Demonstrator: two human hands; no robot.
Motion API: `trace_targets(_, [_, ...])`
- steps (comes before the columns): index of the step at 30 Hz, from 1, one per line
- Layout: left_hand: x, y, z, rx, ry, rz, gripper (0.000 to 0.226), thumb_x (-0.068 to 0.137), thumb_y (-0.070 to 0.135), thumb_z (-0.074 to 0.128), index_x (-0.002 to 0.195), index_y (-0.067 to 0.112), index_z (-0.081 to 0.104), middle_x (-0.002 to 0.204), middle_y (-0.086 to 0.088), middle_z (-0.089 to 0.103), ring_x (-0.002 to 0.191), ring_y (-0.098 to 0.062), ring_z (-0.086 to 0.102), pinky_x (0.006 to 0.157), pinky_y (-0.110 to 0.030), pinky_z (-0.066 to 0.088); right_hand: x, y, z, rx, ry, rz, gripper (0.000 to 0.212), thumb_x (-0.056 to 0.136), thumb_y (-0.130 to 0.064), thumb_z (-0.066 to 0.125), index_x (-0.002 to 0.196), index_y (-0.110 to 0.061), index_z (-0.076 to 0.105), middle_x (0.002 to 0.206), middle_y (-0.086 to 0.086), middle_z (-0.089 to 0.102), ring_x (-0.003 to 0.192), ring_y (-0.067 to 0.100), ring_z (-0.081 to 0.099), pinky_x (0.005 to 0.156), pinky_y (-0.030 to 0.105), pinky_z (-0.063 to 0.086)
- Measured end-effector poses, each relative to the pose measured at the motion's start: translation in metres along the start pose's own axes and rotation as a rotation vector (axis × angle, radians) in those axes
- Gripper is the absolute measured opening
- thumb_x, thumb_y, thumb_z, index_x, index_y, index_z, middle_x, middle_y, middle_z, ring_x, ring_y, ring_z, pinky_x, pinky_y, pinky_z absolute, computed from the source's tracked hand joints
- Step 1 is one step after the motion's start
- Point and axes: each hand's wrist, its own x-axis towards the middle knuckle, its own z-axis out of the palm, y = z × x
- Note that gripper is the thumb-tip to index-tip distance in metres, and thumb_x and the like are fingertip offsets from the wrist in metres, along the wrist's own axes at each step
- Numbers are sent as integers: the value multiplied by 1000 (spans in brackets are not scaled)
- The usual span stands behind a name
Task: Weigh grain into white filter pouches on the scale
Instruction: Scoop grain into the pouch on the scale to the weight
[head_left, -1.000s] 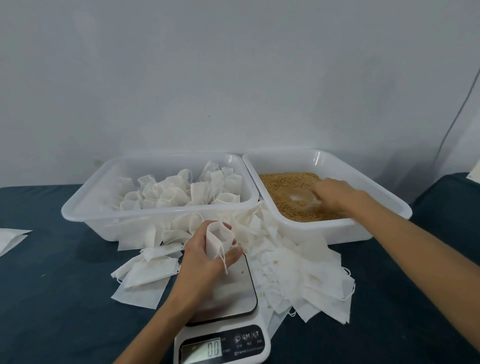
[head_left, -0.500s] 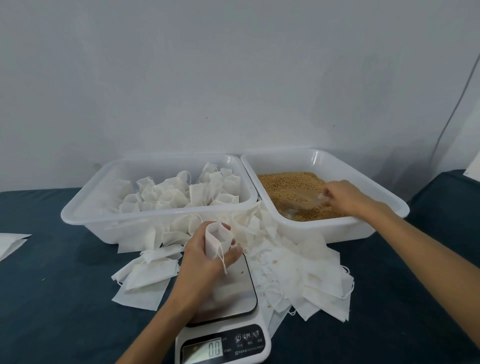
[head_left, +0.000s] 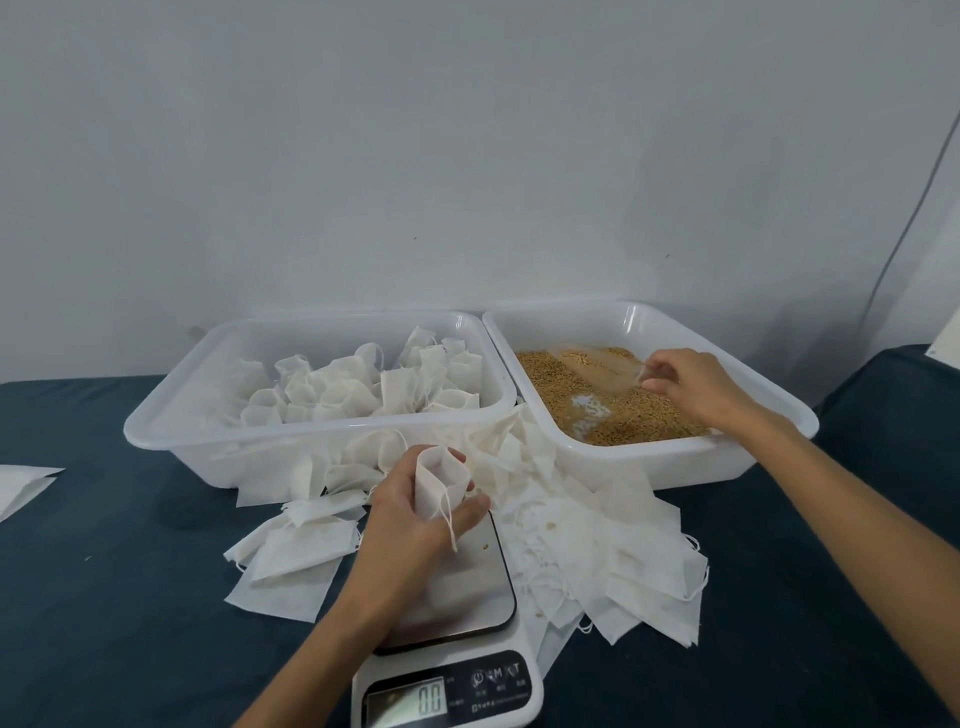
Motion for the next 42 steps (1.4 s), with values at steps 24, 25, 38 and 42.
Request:
trace_targets(24, [-15,5,-7,-72,-41,-73,41,77,25,84,112,13,66,100,0,75,92,-15,73,75,-22,58,-67,-134,-41,-60,-208,-513,23,93,-23,65,109,-39,63,108,-18,65,109,-4,57,126,45,7])
trace_targets(25, [-15,5,-7,-71,-42,-73,41,77,25,84,112,14,66,100,0,75,92,-16,73,75,-22,58,-66,-135,-42,-84,-197,-513,26,93,-24,66,109,-43,61,107,-19,65,108,-2,57,126,45,6])
trace_targets(38, [-17,7,-6,-30,-75,-99,43,80,23,85,117,22,64,104,4,75,102,-15,73,82,-28,60,-68,-153,-54,-354,-61,-579,30,90,-24,67,120,-26,69,108,-10,66,116,21,59,123,47,2])
trace_targets(42, [-18,9,-6,-45,-85,-107,43,87,11,84,124,22,64,108,4,76,106,-8,72,77,-18,57,-69,-159,-55,-405,-51,-582,32,91,-26,68,123,-28,68,109,-10,66,118,20,58,124,46,-2])
